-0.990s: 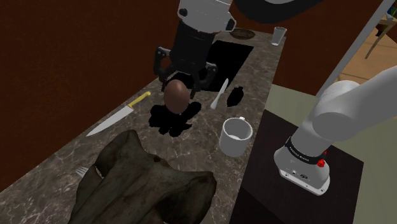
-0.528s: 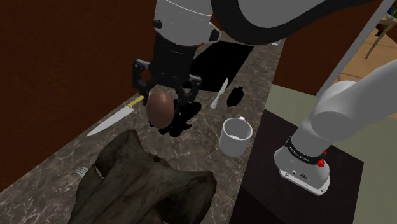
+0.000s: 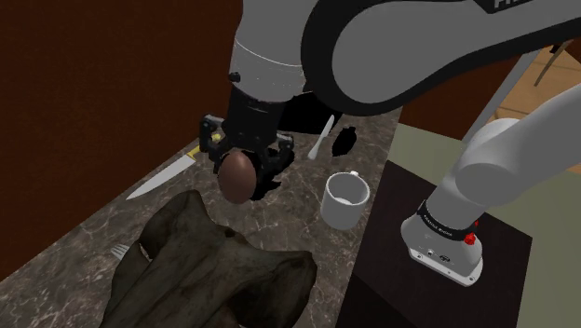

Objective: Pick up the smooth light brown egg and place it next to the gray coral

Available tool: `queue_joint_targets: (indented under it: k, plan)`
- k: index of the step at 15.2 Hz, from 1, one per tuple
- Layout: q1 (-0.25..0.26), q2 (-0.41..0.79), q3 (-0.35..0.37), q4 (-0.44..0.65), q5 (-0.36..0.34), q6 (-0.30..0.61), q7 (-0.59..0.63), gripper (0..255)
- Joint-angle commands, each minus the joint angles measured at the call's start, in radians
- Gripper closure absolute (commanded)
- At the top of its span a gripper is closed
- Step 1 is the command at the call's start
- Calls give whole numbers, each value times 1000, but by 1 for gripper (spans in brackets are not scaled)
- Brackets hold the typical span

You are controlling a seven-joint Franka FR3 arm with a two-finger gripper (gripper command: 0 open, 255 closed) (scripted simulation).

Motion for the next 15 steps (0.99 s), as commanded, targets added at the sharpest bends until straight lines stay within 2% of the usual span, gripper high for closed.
queue_joint_targets:
  k: [1, 15]
  plan:
    - [-3, 12, 14, -18, 1, 32, 1, 255]
    - [-31, 117, 106, -135, -11, 247, 11, 255]
